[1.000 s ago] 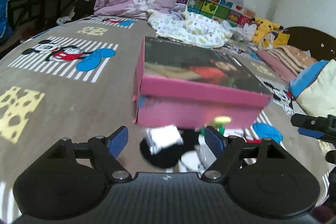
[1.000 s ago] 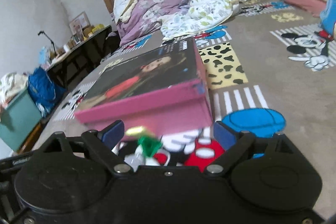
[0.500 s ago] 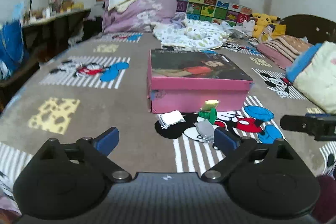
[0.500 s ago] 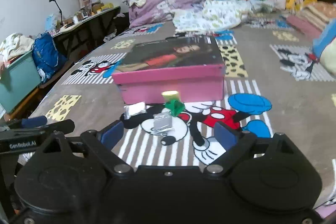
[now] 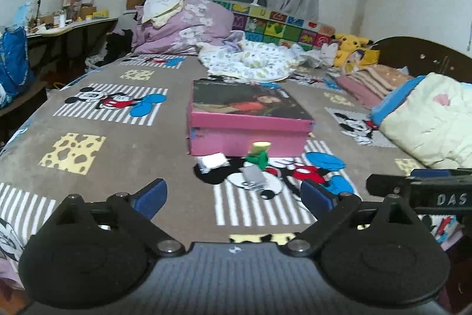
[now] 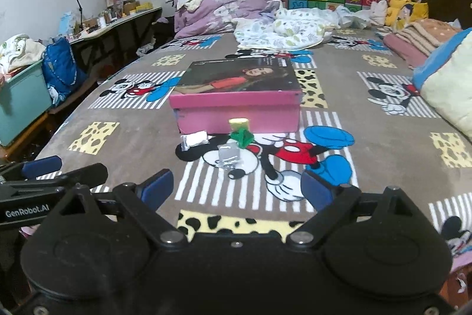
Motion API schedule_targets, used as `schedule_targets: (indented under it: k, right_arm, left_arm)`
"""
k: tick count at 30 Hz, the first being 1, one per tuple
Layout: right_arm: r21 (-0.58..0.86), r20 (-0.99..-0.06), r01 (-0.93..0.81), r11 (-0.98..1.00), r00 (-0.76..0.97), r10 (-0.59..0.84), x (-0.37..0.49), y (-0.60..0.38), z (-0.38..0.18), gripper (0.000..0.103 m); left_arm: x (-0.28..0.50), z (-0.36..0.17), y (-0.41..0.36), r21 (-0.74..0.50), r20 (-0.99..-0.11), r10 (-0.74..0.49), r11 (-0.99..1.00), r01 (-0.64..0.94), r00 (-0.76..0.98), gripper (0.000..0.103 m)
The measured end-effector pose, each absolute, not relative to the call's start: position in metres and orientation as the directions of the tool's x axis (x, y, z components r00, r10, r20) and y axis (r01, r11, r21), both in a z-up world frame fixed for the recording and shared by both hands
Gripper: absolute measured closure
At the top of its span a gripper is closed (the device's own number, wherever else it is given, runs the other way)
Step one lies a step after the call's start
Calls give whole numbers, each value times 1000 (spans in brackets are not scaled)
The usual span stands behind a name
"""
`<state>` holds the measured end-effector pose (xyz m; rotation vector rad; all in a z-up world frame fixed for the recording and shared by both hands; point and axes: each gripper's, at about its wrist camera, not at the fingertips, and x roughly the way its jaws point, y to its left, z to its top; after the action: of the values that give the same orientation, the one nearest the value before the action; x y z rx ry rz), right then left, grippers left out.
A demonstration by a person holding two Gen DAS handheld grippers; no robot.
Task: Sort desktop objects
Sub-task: 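Open both tools and pull them back from the covered box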
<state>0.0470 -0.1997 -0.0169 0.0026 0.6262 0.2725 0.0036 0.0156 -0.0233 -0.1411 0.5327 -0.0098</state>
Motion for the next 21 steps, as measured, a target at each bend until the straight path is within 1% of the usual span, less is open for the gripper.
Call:
schedule_targets:
  k: [4,11,14,21]
  right_arm:
    - [73,-579,-237,969,781,235,33,-200,-14,9]
    - [86,-578,-216,973,784,225,22,-204,-13,9]
    - [91,-579,-209,974,784,222,20,-204,-13,9]
    - [105,-572,-198,975,789,222,18,-208,-11,9]
  left_arm:
    - [-6,-14,5,-74,-482,-16,997,-23,876,6]
    - [-14,-6,-7,-50,-472,-29,999,6,881,6]
    - [-16,-5,-13,-21,-468,-12,1000,2,884,6]
    - [-16,-5,-16,-23,-470,-15,1000,4,883,6]
